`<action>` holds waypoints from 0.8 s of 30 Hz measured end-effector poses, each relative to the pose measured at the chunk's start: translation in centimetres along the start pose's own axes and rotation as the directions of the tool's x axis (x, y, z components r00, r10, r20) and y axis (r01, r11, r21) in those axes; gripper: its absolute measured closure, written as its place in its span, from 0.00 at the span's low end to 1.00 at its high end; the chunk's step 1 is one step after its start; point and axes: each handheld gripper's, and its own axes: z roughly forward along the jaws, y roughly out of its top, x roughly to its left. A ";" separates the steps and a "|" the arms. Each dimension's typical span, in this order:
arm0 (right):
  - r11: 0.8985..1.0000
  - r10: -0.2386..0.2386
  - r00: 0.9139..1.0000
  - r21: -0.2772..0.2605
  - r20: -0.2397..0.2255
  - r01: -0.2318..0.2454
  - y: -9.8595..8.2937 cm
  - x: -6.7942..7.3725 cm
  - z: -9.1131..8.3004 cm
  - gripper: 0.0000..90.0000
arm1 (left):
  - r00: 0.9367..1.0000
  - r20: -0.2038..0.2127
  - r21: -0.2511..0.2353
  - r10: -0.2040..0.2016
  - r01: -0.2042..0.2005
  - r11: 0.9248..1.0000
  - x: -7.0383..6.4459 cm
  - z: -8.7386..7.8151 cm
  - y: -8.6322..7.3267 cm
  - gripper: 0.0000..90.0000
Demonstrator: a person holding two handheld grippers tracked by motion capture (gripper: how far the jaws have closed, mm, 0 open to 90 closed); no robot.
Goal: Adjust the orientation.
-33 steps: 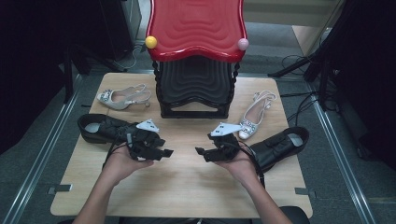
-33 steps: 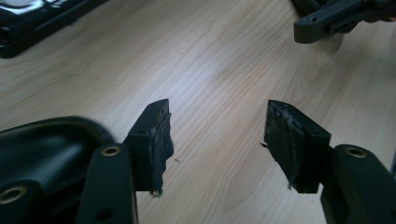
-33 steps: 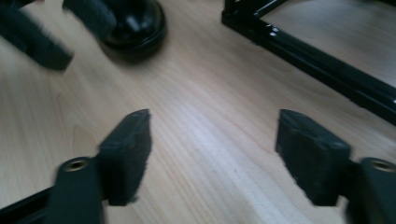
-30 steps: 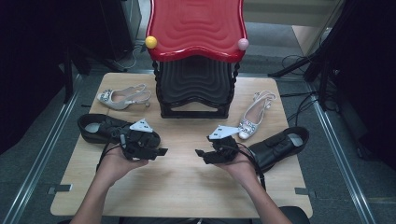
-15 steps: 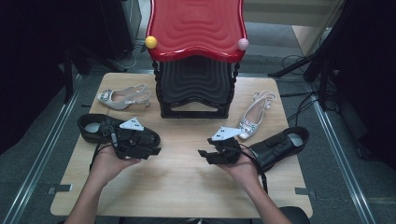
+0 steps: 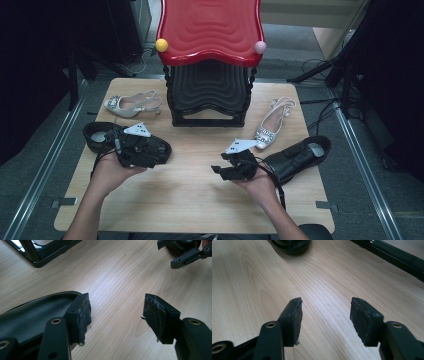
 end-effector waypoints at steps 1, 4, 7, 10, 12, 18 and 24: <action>1.000 0.000 1.000 0.000 0.000 0.000 0.0 0.0 0.0 0.48 | 1.000 -0.002 0.006 0.008 -0.007 1.000 0.0 -0.1 0.1 0.44; 1.000 0.008 1.000 -0.001 -0.015 -0.008 -0.3 0.1 -0.1 0.49 | 0.999 -0.012 0.020 0.044 -0.044 0.999 0.1 -0.4 0.3 0.44; 1.000 0.014 1.000 -0.005 -0.013 -0.014 -0.5 0.2 -0.3 0.49 | 0.999 -0.010 0.016 0.043 -0.043 0.999 0.3 -0.7 0.3 0.44; 1.000 0.017 1.000 -0.012 -0.014 -0.017 -0.6 0.3 -0.4 0.48 | 0.999 0.000 0.008 0.035 -0.035 0.999 0.7 -1.0 0.4 0.44; 1.000 0.014 1.000 -0.015 -0.013 -0.014 -0.7 0.3 -0.4 0.48 | 1.000 -0.003 0.005 0.028 -0.028 1.000 0.9 -1.2 0.4 0.44; 1.000 0.011 1.000 -0.020 -0.013 -0.012 -0.9 0.5 -0.5 0.50 | 1.000 -0.013 0.002 0.007 -0.007 1.000 1.8 -2.1 0.3 0.45; 0.999 0.036 0.999 -0.025 -0.023 -0.037 -1.0 0.4 -0.8 0.51 | 0.999 -0.037 -0.003 -0.011 0.011 1.000 2.7 -2.8 0.0 0.45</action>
